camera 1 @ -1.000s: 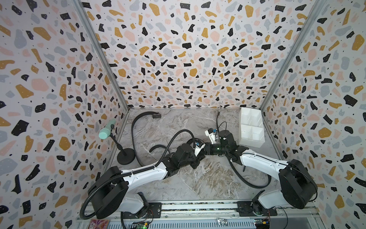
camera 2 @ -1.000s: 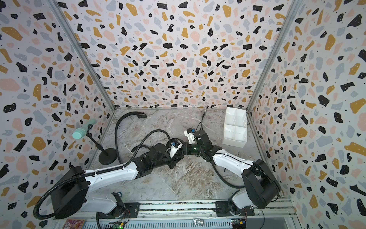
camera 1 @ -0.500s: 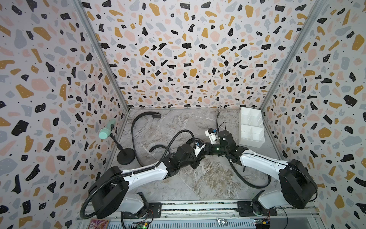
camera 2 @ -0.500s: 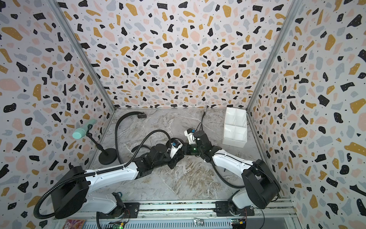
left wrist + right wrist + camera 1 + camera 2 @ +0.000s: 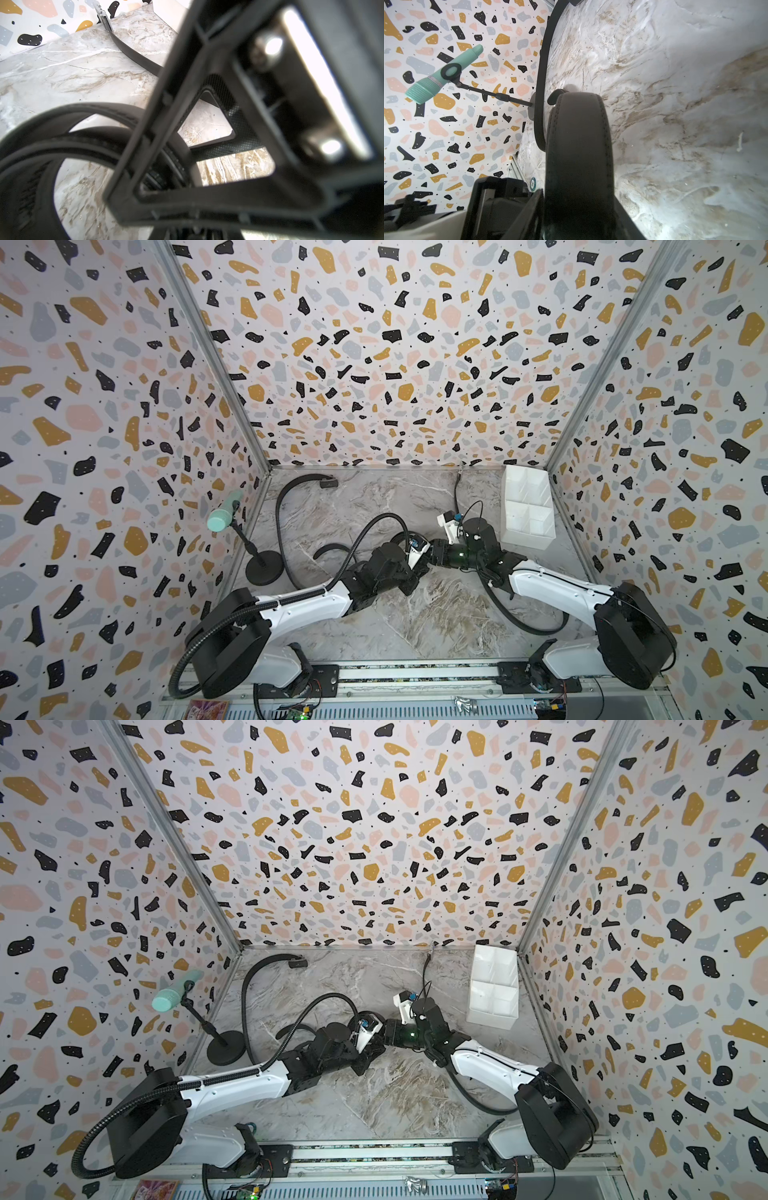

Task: Place the belts into the storage roll
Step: Pick up the belt from the center of the board.

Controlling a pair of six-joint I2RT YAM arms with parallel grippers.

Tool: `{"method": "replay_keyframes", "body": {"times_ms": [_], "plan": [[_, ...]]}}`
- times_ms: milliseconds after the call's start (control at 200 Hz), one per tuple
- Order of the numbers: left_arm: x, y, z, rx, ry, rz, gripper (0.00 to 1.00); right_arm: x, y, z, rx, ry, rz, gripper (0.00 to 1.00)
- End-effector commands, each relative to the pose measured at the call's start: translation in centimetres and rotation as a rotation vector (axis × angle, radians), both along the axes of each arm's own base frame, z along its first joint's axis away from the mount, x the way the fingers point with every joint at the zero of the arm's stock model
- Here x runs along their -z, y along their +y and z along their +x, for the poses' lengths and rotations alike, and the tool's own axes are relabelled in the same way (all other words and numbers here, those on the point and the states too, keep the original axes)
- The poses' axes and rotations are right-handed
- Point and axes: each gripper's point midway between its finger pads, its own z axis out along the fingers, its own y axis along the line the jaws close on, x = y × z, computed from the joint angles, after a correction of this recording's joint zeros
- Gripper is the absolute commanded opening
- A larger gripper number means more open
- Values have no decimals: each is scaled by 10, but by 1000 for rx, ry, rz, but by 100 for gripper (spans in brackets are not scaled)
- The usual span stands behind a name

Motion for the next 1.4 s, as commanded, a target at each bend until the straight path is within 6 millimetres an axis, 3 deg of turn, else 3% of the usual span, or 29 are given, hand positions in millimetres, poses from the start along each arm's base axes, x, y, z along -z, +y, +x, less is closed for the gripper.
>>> {"method": "replay_keyframes", "body": {"times_ms": [0,180,521,666,906,1171,1397], "plan": [[-16,-3,7,-15,-56,-45,0,-15,6,-2,-23,-15,43,42],[-17,-1,7,-20,-60,-46,0,-11,10,-4,-54,-6,27,36],[-16,-1,6,-16,-56,-47,0,-11,20,-4,-87,-11,26,39],[-16,-2,6,-15,-54,-49,0,-9,23,-5,-103,-7,28,45],[-16,-1,6,-15,-56,-49,0,-7,23,-5,-103,-2,20,41],[-19,-1,4,-7,-57,-56,0,1,25,-4,-115,9,11,45],[-16,0,3,-9,-49,-50,0,-1,23,-1,-91,-5,8,39]]}}
